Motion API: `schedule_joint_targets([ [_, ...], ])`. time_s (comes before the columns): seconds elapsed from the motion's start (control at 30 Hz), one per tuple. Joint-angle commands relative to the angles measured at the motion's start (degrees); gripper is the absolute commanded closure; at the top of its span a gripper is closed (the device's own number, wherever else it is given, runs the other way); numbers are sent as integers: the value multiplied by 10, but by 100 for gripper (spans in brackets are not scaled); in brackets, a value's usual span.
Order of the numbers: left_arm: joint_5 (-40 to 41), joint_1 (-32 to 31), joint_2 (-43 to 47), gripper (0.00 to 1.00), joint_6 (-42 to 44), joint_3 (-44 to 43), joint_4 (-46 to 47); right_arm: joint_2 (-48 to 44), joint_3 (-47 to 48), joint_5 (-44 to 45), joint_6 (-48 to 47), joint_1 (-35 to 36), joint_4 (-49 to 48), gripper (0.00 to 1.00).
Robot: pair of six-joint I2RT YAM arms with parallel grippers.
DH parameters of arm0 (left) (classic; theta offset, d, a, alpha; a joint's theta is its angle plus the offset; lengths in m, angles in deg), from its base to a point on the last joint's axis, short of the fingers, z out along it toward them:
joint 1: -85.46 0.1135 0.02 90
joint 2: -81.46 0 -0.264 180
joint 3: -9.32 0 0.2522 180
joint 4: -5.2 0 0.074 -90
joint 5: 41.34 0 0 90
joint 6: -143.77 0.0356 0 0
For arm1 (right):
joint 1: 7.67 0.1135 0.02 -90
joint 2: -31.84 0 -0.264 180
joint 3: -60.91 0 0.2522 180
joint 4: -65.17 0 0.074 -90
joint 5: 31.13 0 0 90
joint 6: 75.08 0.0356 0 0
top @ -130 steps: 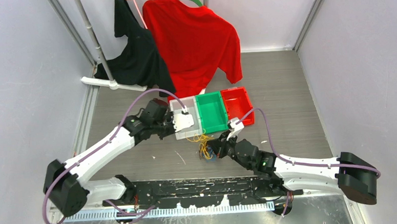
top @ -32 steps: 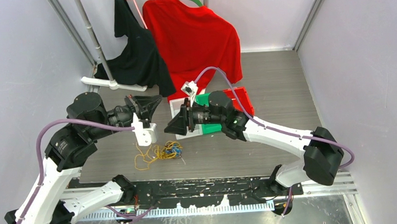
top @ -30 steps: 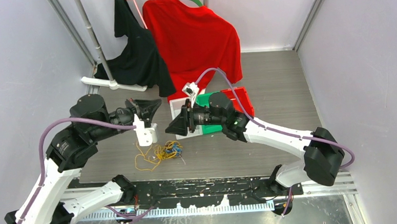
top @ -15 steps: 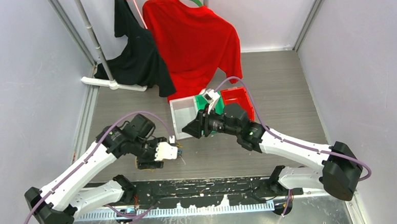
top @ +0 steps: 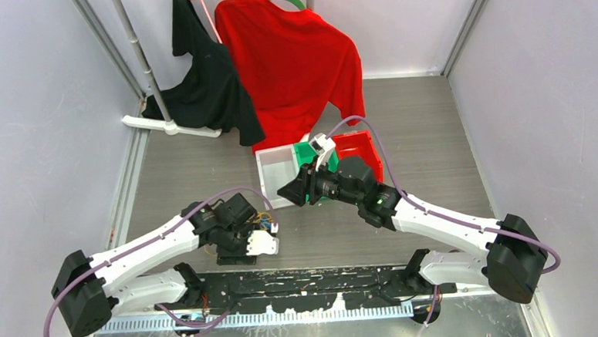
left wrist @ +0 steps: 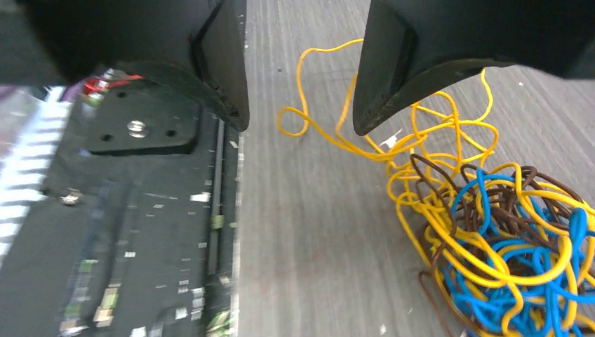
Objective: Untangle the cables
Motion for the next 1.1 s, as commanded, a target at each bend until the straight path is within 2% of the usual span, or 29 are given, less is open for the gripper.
schedule_joint_targets([
  [0.0, 109, -2, -19, 46, -6, 30, 124, -18, 3, 15, -10, -2, -21, 51],
  [0.17, 152, -3, -26, 58, -2, 44, 148, -18, 3, 17, -11, -4, -22, 52],
  [0.43, 169, -2, 65, 100, 28, 38, 117, -14, 8, 9, -11, -6, -26, 54],
  [0.6, 169, -3, 117, 100, 56, 17, 66, -8, 11, -4, -12, -7, -30, 53],
  [0.9, 154, -2, 167, 100, 175, -117, 52, 7, 17, -62, -13, -5, -79, 36],
  [1.07, 144, -2, 172, 100, 219, -159, 45, 28, 32, -67, -18, 13, -95, 33],
])
